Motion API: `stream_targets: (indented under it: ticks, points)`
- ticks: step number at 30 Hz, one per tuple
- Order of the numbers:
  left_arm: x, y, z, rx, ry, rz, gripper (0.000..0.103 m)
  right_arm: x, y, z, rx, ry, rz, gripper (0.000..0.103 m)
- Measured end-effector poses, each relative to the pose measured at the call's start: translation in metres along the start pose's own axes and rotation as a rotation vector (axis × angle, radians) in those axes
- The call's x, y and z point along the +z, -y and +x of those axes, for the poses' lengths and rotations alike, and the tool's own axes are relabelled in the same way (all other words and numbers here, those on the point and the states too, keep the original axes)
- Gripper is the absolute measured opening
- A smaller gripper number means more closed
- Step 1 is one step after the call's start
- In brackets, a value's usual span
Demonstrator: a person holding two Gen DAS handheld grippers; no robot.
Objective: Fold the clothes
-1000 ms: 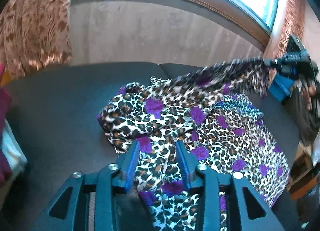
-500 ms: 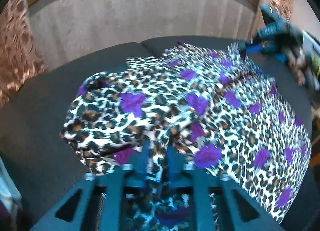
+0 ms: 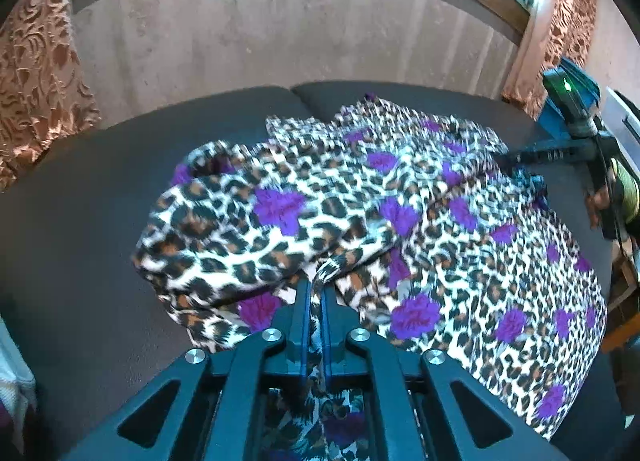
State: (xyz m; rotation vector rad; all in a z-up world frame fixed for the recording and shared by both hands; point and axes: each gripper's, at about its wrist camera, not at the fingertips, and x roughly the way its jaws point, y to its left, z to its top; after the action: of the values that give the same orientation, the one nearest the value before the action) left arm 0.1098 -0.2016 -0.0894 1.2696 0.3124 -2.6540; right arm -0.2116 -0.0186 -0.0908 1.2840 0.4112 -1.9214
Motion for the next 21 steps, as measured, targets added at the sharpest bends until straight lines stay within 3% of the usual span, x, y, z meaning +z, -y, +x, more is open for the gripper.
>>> stream_targets:
  ticks: [5, 9, 13, 16, 19, 21]
  points:
    - [0.008, -0.005, -0.016, -0.002, 0.034, -0.007, 0.003, 0.0, -0.02, -0.04, -0.128, 0.087, -0.106, 0.014]
    - [0.008, -0.001, -0.024, -0.017, 0.049, 0.01, 0.002, -0.007, -0.01, -0.07, -0.148, 0.121, -0.083, 0.014]
    - [-0.008, 0.009, -0.023, -0.021, 0.01, 0.076, 0.002, -0.033, -0.01, -0.089, -0.075, 0.12, -0.006, 0.013]
    - [-0.022, 0.017, -0.011, -0.004, -0.032, 0.112, 0.003, -0.056, -0.009, -0.072, -0.036, 0.063, 0.029, 0.015]
    - [-0.026, 0.008, -0.003, 0.0, -0.037, 0.042, 0.004, -0.06, -0.012, -0.066, 0.034, 0.082, 0.047, 0.018]
    - [-0.025, 0.003, -0.002, -0.003, -0.031, 0.003, 0.004, -0.054, -0.015, -0.066, 0.068, 0.114, 0.059, 0.028]
